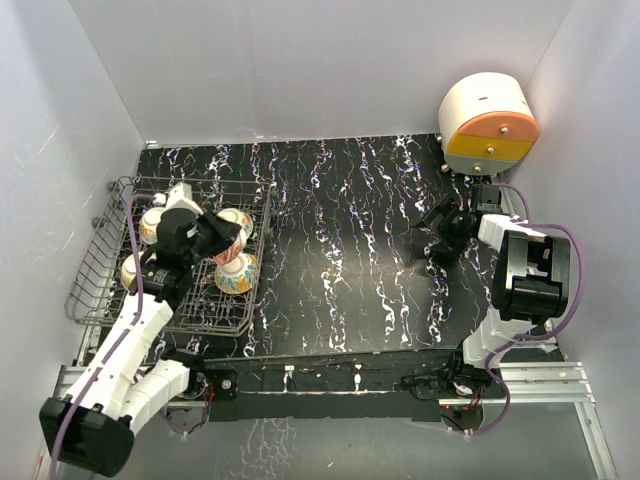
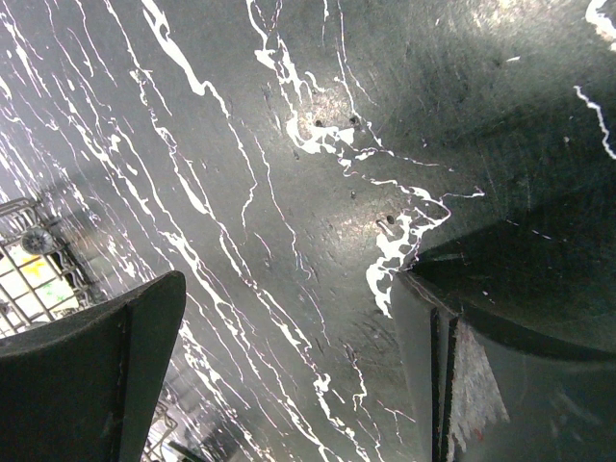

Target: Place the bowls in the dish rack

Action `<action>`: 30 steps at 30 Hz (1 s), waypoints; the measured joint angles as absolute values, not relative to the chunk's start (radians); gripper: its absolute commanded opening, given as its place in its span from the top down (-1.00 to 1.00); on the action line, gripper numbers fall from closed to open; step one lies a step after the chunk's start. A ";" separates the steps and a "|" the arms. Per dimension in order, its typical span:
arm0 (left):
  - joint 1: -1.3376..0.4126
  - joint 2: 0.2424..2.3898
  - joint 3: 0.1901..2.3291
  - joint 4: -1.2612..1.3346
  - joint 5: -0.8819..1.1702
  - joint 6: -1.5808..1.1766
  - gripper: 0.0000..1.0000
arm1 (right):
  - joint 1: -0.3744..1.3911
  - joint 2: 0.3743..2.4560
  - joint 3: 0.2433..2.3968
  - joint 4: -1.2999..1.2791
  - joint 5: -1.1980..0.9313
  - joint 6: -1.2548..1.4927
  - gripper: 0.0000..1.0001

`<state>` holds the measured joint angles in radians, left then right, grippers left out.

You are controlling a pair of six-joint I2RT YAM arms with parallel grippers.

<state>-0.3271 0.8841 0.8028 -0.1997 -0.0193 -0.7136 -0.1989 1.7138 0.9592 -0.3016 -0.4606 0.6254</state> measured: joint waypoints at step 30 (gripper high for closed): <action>0.217 0.597 0.246 0.213 0.199 -1.278 1.00 | -0.197 1.729 0.912 -0.197 -0.587 0.682 -0.82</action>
<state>0.2173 0.5968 0.2459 0.2127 0.1989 -1.2781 -0.1970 1.7290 0.9119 -0.1974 -0.5865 0.6815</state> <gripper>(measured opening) 0.090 0.908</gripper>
